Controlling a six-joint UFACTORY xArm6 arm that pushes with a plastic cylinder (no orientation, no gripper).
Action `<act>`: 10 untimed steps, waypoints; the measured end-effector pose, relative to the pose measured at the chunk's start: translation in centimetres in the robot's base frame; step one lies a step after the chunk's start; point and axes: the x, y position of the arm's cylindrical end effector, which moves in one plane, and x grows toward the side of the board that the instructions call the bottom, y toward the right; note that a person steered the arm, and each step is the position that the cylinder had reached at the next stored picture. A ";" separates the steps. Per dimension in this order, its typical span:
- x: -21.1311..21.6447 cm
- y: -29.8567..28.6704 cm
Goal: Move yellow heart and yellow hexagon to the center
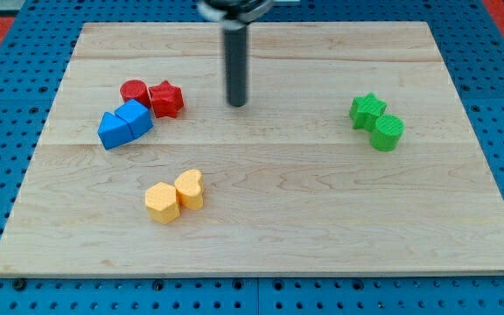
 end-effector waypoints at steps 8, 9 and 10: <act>11.7 4.2; 12.0 3.1; 12.4 -1.5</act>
